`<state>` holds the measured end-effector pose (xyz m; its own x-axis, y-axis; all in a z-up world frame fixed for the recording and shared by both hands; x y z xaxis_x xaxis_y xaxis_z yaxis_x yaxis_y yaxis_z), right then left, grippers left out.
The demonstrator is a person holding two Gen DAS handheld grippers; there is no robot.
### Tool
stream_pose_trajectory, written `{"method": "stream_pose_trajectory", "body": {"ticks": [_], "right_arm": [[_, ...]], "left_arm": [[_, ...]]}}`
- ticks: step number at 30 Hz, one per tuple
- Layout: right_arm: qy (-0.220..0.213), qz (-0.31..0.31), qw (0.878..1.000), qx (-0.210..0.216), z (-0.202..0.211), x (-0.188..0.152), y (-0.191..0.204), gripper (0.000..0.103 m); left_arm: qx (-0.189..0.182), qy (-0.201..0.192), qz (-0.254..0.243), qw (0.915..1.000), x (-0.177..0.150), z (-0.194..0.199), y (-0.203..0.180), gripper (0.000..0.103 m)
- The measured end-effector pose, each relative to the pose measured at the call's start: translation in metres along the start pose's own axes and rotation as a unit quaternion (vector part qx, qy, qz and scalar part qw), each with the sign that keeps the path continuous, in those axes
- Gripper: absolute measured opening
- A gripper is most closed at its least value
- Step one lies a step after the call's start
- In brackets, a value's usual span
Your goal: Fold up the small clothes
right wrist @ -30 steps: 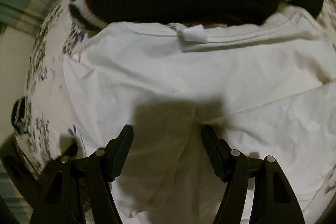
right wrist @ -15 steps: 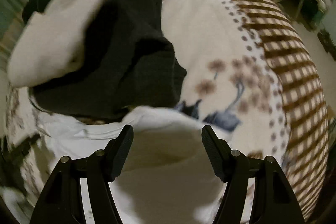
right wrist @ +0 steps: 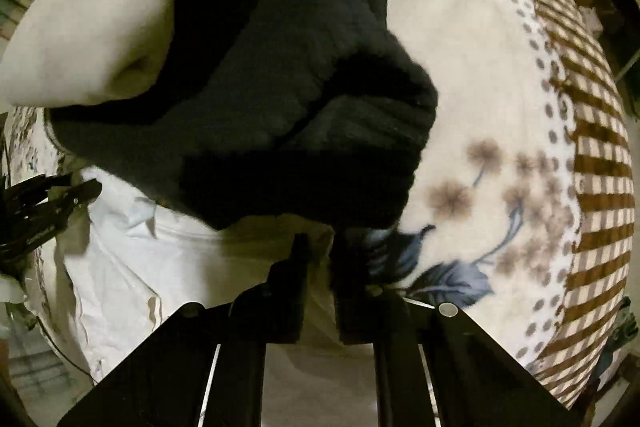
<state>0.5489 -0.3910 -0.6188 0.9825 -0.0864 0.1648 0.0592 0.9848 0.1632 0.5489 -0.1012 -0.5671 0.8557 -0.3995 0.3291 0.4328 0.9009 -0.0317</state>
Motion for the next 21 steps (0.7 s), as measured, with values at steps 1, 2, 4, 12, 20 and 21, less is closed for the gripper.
{"method": "stream_pose_trajectory", "body": {"ticks": [1,2,4,12,20,21], "right_arm": [[-0.008,0.000,1.000,0.001,0.006,-0.002,-0.001,0.007],[-0.014,0.000,1.000,0.003,0.013,-0.009,0.002,0.007],[-0.029,0.001,1.000,0.008,0.025,-0.013,0.001,0.006],[-0.091,0.011,0.995,0.040,0.089,-0.042,0.026,0.006],[-0.115,0.002,0.989,0.091,0.149,-0.167,0.042,0.006],[-0.106,-0.003,0.990,0.092,0.147,-0.191,0.039,0.006]], "left_arm": [[0.005,-0.014,-0.003,0.9999,-0.001,0.008,-0.001,0.006],[0.005,-0.024,-0.004,0.9997,-0.002,0.014,-0.002,0.006],[0.006,-0.045,0.000,0.9990,-0.005,0.031,-0.003,0.006],[-0.011,-0.127,0.036,0.9912,-0.026,0.111,-0.009,0.006],[-0.060,-0.110,0.096,0.9875,-0.131,0.151,-0.023,0.006],[-0.062,-0.099,0.101,0.9880,-0.148,0.150,-0.026,0.006]]}}
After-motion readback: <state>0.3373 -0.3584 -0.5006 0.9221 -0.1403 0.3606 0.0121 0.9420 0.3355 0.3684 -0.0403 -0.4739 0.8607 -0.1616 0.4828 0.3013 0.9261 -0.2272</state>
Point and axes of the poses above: each gripper's, at about its wrist camera, not at the fingertips, and z roughly against the way its jaws point, y to its left, x to its top, the point moved 6 cm from there along -z, roughly the way its jaws point, and after that the axes turned 5 degrees about -z, right-handed, at the moved point
